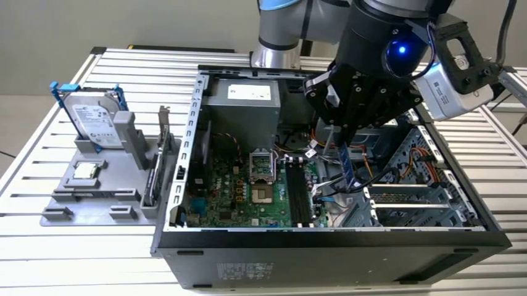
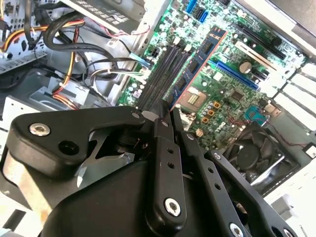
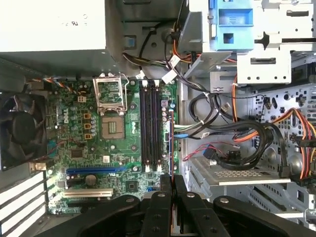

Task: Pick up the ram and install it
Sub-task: 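Insert the ram into the slot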

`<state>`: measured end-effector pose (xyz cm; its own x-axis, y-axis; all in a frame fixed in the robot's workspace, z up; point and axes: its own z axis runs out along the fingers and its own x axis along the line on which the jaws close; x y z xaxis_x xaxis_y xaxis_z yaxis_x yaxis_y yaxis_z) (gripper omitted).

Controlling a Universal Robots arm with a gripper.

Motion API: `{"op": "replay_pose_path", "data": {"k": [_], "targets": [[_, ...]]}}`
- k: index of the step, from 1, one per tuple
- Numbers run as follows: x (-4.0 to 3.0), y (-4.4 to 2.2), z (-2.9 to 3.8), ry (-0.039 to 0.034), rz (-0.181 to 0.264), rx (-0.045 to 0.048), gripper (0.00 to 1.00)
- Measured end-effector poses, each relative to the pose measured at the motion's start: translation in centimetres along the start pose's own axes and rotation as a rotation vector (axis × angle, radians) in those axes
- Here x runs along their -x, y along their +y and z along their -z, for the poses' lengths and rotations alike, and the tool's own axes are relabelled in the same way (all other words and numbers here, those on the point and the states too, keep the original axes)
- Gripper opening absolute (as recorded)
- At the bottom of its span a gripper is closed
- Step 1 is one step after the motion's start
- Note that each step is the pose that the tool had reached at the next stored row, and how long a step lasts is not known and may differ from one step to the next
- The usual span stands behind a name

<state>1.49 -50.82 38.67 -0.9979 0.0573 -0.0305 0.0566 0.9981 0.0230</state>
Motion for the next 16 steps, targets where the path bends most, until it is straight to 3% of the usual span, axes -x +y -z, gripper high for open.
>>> {"op": "replay_pose_path", "data": {"k": [3, 6, 16], "targets": [[0.02, 0.14, -0.09, -0.0004, 0.0, -0.0046, 0.0], [0.02, 0.47, -0.26, -0.001, 0.001, -0.016, 0.0], [-0.08, 1.93, -1.0, -0.0029, 0.002, -0.0409, 0.0]]}}
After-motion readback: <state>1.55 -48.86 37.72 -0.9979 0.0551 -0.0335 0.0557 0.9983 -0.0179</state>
